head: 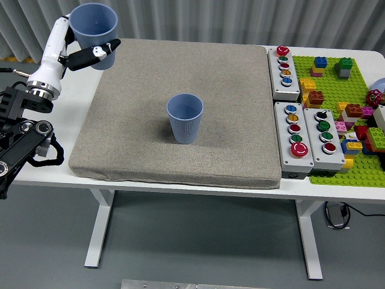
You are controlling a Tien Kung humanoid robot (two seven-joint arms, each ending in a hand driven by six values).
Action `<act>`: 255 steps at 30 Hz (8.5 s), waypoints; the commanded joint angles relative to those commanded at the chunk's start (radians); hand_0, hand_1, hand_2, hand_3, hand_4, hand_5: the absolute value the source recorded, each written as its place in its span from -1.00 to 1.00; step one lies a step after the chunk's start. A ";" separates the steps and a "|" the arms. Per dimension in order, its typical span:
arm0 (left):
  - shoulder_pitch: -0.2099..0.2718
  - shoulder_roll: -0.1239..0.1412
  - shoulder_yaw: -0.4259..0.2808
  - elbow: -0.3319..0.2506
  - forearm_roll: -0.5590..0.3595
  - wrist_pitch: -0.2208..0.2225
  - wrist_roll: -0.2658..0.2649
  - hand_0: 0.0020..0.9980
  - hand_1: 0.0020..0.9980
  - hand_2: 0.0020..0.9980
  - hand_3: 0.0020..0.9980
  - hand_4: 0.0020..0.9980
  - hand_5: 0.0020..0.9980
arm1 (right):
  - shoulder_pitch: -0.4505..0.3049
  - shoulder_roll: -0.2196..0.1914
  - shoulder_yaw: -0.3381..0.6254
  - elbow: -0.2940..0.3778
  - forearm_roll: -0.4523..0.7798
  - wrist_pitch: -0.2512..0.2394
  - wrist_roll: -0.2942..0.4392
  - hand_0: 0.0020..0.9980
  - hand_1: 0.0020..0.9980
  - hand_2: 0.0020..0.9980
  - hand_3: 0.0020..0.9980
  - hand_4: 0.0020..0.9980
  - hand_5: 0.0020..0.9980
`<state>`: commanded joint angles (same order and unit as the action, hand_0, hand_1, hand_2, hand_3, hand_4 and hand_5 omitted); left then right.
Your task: Pick cup pour cup place
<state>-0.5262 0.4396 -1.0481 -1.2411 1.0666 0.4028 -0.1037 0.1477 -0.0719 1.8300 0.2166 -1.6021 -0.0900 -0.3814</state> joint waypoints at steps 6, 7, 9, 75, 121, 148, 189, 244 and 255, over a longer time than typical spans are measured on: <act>0.079 -0.071 -0.091 0.048 0.045 0.049 -0.009 -0.05 -0.08 -0.02 -0.04 0.60 -0.52 | 0.003 0.000 -0.003 -0.001 0.004 -0.001 0.002 0.41 0.42 0.34 0.26 -0.87 -0.05; 0.085 -0.080 -0.097 0.055 0.081 0.067 -0.012 -0.05 -0.08 -0.02 -0.04 0.60 -0.52 | 0.004 0.000 -0.003 -0.001 0.006 -0.001 0.002 0.41 0.42 0.34 0.26 -0.87 -0.05; 0.097 -0.100 -0.092 0.070 0.162 0.126 -0.029 -0.05 -0.08 -0.02 -0.04 0.60 -0.52 | 0.005 0.000 -0.003 -0.002 0.006 -0.001 0.002 0.41 0.42 0.34 0.26 -0.87 -0.05; 0.166 -0.283 0.094 0.305 0.003 0.224 -0.327 0.13 0.14 0.25 0.22 0.67 -0.29 | 0.012 0.000 0.008 -0.002 -0.034 0.008 0.003 0.41 0.42 0.34 0.26 -0.88 -0.07; 0.193 -0.277 0.044 0.287 0.139 0.092 -0.272 0.46 0.51 0.78 0.96 0.94 -0.05 | 0.015 0.000 0.012 -0.003 -0.036 0.006 0.003 0.41 0.41 0.33 0.26 -0.89 -0.11; 0.342 -0.229 -0.064 0.153 0.236 0.050 -0.261 0.59 0.64 0.99 1.00 1.00 0.03 | 0.008 -0.002 0.023 -0.003 -0.045 0.009 0.006 0.41 0.41 0.33 0.26 -0.89 -0.11; 0.090 0.078 -0.375 0.185 -0.537 -0.381 -0.085 0.49 0.49 0.58 0.66 0.68 1.00 | 0.018 -0.001 -0.001 -0.003 -0.002 -0.003 0.005 0.41 0.41 0.32 0.26 -0.89 -0.11; 0.099 0.036 -0.445 0.068 -0.238 -0.128 -0.186 0.42 0.41 0.54 0.65 0.64 1.00 | 0.022 -0.004 -0.005 -0.005 0.011 -0.007 0.009 0.41 0.40 0.32 0.26 -0.89 -0.08; 0.108 0.037 -0.447 0.079 -0.243 -0.139 -0.178 0.41 0.40 0.53 0.65 0.66 1.00 | 0.021 -0.002 -0.003 -0.004 0.006 -0.007 0.006 0.41 0.40 0.32 0.26 -0.89 -0.08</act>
<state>-0.4186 0.4762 -1.4951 -1.1620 0.8235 0.2634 -0.2821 0.1684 -0.0740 1.8267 0.2129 -1.5964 -0.0967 -0.3754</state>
